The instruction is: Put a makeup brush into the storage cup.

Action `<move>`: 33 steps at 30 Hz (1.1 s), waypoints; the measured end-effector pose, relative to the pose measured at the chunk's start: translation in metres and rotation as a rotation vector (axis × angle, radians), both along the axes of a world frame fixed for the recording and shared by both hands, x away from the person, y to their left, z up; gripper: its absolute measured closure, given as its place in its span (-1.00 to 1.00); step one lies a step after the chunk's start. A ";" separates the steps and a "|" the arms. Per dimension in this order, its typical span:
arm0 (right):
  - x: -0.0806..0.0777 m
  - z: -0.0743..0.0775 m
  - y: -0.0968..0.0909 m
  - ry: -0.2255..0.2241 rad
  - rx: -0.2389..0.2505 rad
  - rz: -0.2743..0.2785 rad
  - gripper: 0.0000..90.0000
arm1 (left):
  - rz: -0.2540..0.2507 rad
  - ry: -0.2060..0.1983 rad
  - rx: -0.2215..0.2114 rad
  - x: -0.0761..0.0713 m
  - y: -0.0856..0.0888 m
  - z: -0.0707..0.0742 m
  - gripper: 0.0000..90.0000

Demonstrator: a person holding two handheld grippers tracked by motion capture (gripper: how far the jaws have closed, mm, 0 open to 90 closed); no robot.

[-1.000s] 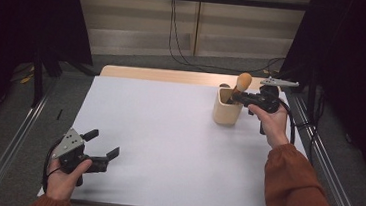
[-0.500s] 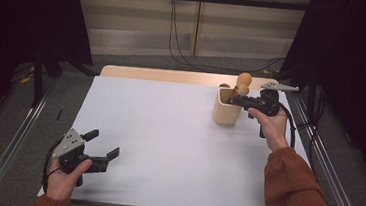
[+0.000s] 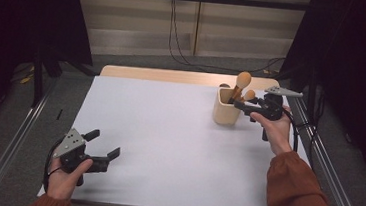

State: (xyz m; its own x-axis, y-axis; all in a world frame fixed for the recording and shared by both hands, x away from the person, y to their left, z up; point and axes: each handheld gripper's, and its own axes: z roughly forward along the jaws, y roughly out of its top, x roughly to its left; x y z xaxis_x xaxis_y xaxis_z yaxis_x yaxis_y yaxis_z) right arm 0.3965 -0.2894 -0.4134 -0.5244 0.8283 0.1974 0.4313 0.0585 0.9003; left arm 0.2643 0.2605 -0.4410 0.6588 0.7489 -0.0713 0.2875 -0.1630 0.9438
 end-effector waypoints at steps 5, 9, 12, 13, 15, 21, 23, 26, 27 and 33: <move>-0.002 -0.003 -0.005 -0.002 0.004 -0.009 -0.54 | 0.000 0.002 0.001 0.002 -0.001 0.000 -0.92; -0.003 -0.006 -0.008 0.005 0.003 -0.030 -0.79 | -0.002 0.005 0.004 0.003 -0.002 0.000 -0.92; -0.007 -0.008 -0.008 -0.010 -0.014 -0.031 -0.85 | -0.002 0.009 -0.001 0.003 -0.001 -0.001 -0.92; -0.008 -0.008 -0.008 -0.010 -0.009 -0.035 -0.90 | -0.002 0.006 -0.006 0.003 0.000 -0.001 -0.92; -0.011 -0.010 -0.009 -0.010 0.002 -0.044 -0.95 | 0.001 0.010 -0.007 0.003 0.001 0.000 -0.93; -0.020 -0.011 -0.010 -0.019 0.003 -0.045 -0.96 | 0.010 0.012 -0.018 0.002 0.001 0.000 -0.93; -0.024 -0.009 -0.010 -0.031 0.011 -0.036 -0.96 | 0.008 0.010 -0.017 0.002 0.001 0.000 -0.93; -0.028 -0.007 -0.010 -0.047 0.012 -0.043 -0.96 | 0.008 0.007 -0.014 0.001 0.002 0.001 -0.93; -0.029 -0.007 -0.010 -0.045 0.012 -0.043 -0.97 | 0.010 0.004 -0.019 0.001 0.002 0.001 -0.93; -0.039 -0.006 -0.009 -0.065 -0.002 -0.066 -0.98 | 0.013 -0.006 -0.022 -0.003 0.004 0.002 -0.93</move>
State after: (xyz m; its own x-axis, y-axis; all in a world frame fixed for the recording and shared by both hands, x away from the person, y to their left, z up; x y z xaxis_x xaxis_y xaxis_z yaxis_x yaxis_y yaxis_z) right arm 0.3576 -0.2984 -0.4192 -0.4798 0.8621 0.1629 0.3754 0.0339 0.9262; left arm 0.2615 0.2650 -0.4387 0.6493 0.7559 -0.0835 0.2836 -0.1388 0.9489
